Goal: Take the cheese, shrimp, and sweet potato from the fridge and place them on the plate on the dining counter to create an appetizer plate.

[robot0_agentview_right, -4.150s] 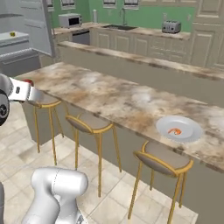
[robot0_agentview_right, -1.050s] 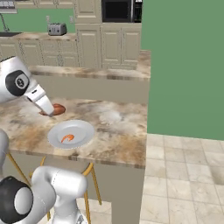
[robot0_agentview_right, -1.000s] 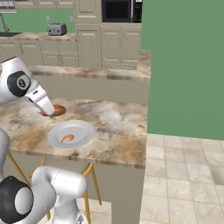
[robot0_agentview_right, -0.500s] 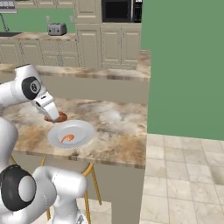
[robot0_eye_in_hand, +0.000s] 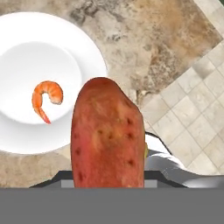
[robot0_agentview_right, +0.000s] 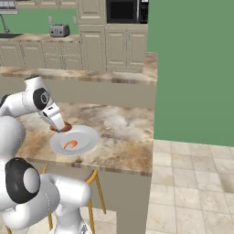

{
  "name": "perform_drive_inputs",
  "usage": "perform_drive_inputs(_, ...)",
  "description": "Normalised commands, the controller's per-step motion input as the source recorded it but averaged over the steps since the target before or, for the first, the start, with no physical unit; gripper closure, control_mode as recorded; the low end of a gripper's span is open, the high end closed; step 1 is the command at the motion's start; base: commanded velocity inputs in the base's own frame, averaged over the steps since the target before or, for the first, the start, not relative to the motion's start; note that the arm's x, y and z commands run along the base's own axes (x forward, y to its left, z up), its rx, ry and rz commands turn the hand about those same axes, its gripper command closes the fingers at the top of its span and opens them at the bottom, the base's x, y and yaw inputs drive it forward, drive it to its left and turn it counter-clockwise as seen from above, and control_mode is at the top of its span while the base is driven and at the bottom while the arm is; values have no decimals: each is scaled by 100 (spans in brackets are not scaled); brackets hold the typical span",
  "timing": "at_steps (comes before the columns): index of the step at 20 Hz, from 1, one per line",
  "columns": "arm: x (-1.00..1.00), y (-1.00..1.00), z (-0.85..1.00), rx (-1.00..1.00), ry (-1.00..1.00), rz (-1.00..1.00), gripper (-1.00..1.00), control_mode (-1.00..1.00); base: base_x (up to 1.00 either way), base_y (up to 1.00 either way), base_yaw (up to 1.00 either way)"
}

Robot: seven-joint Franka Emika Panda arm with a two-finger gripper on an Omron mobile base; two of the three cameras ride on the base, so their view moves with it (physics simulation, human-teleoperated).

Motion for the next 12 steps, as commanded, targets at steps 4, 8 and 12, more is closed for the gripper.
perform_drive_inputs(4,43,13,-51,3,0,0,100,-100,0,0,0)
perform_drive_inputs(8,46,12,-44,2,0,0,100,-100,0,0,0)
perform_drive_inputs(12,57,5,-38,2,0,0,100,-100,0,0,0)
